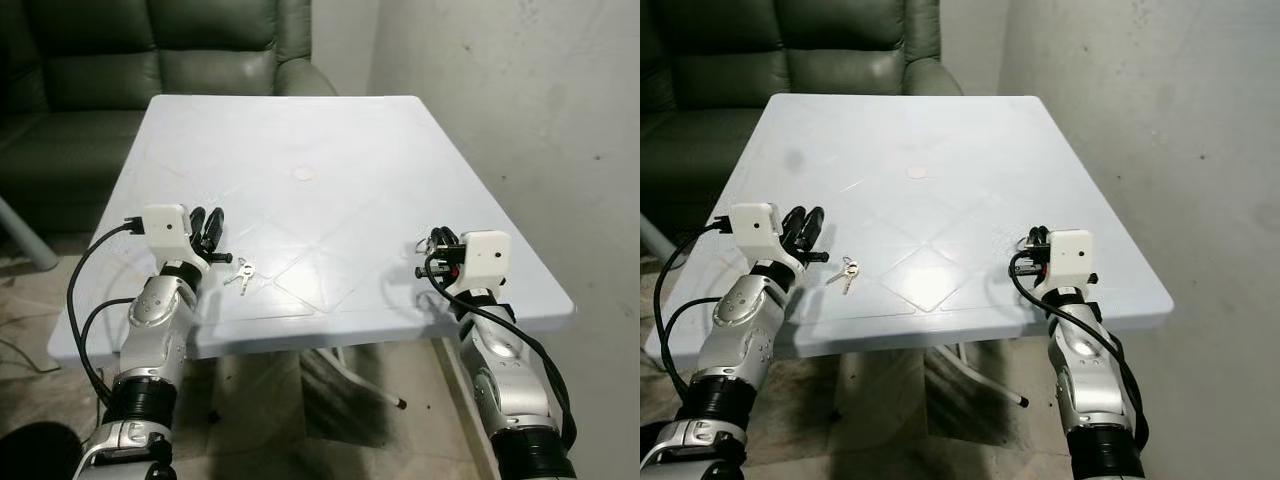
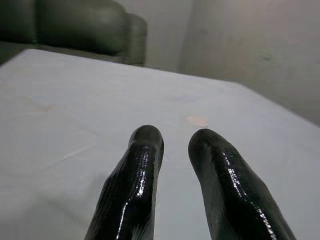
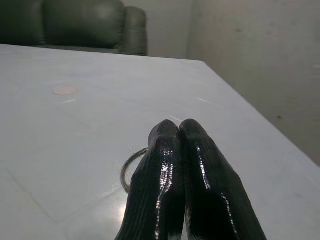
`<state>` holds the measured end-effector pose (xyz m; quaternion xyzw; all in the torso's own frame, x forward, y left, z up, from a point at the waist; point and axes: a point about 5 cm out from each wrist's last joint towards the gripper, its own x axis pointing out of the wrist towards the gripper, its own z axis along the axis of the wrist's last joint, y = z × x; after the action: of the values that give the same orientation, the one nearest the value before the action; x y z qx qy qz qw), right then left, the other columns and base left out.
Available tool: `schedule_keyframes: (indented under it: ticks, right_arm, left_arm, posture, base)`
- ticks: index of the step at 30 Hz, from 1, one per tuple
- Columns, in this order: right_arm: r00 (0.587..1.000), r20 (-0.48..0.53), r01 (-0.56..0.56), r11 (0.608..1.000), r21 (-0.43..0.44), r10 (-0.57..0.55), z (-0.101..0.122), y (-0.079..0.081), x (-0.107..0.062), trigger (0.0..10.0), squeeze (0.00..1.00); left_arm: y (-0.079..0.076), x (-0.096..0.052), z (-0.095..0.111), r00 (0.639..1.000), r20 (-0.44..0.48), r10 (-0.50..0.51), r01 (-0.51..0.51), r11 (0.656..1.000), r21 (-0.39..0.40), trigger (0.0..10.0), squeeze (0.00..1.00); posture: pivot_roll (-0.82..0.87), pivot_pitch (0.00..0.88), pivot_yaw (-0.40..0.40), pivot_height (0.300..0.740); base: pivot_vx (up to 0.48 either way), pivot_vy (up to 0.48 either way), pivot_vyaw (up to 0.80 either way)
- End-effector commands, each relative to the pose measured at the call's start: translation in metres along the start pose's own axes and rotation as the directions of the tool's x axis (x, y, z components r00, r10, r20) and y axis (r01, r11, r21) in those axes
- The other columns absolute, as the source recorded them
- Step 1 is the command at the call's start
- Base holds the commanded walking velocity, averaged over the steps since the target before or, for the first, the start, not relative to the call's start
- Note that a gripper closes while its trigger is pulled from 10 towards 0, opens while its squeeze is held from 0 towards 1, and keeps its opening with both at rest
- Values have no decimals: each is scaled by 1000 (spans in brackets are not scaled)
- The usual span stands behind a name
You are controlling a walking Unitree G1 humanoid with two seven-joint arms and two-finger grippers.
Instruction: Hang keys on a hook
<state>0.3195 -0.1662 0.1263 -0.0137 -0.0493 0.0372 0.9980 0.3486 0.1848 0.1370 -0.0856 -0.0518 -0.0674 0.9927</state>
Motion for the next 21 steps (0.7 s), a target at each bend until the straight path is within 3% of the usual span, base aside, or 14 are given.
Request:
schedule_keyframes:
  ticks: [1,6,21]
  right_arm:
    - [1000,6,9,1000,-9,-9,2,-3,1,10000,0]
    - [1000,-2,1,1000,-30,-1,1,-5,1,10000,0]
    - [1000,0,-7,999,-38,7,1,-4,2,10000,0]
  left_arm:
    - [-1,3,5,1000,14,-20,20,999,-35,10000,0]
    - [0,3,4,1000,5,-13,13,1000,10,10000,0]
    - [3,4,2,1000,-13,6,-6,1000,14,10000,0]
  posture:
    - [-78,0,-14,740]
    - [-82,0,-17,740]
    - [-79,0,-19,740]
  base:
    - [0,0,-712]
    - [0,0,-715]
    - [0,0,-717]
